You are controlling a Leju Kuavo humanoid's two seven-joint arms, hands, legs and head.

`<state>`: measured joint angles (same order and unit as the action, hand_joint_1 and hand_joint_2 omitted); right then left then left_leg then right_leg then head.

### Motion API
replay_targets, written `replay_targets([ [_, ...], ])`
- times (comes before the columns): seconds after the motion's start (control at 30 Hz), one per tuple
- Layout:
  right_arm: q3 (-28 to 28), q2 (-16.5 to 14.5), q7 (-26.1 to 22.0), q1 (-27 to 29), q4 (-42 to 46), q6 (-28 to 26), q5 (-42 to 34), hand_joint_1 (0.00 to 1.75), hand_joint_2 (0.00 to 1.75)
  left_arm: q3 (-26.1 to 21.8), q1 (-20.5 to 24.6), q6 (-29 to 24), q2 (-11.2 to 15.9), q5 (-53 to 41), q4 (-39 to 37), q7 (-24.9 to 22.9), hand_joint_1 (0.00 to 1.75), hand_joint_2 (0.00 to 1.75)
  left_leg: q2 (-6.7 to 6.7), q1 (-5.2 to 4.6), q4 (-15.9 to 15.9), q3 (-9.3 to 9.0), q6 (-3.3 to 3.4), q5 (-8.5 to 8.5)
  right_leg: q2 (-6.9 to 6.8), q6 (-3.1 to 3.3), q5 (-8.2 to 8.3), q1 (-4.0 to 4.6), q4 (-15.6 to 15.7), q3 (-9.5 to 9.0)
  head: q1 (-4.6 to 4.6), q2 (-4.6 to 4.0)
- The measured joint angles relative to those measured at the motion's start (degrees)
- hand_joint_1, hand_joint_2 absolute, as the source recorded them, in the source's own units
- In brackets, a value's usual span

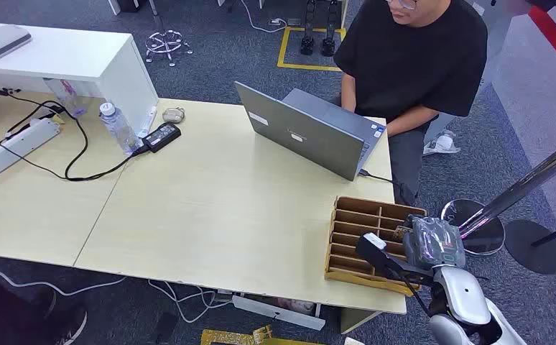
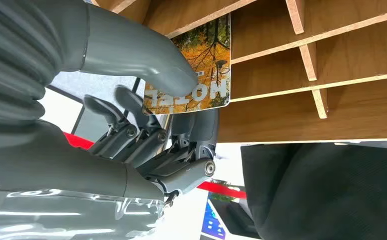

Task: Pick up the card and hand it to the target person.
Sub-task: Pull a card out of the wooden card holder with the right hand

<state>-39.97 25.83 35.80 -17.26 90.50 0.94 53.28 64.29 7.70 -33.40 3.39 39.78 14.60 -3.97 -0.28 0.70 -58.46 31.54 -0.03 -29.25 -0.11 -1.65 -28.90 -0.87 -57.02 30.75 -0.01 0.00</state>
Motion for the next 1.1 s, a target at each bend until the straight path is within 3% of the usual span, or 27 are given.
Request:
replay_targets([
  [0.4, 0.42, 0.65, 0.91, 0.44, 2.06, -0.65, 2.33, 1.75, 1.75, -0.03, -0.01, -0.03, 0.0, 0.0, 0.0, -0.01, 0.0, 0.0, 0.0, 0.0, -0.01, -0.01, -0.01, 0.01, 0.01, 0.01, 0.02, 0.0, 0.0, 0.01, 0.0, 0.0],
  [0.83, 4.39, 3.02, 1.41, 3.0, 10.64, -2.44, 4.91, 1.75, 1.75, -0.52, -0.05, -0.11, 0.0, 0.0, -0.02, -0.14, 0.0, 0.0, 0.0, 0.0, -0.01, -0.01, -0.01, 0.01, 0.01, 0.01, 0.02, 0.0, 0.0, 0.01, -0.01, 0.0],
  [1.1, 7.97, 3.74, -1.32, 3.55, 13.97, -6.6, 1.73, 1.75, 1.75, -0.54, -0.05, 0.34, 0.0, -1.24, -0.02, 0.22, 0.0, 0.0, 0.0, 0.0, 0.0, -0.01, -0.01, 0.01, 0.01, 0.01, 0.03, 0.0, 0.0, 0.0, -0.01, 0.0],
])
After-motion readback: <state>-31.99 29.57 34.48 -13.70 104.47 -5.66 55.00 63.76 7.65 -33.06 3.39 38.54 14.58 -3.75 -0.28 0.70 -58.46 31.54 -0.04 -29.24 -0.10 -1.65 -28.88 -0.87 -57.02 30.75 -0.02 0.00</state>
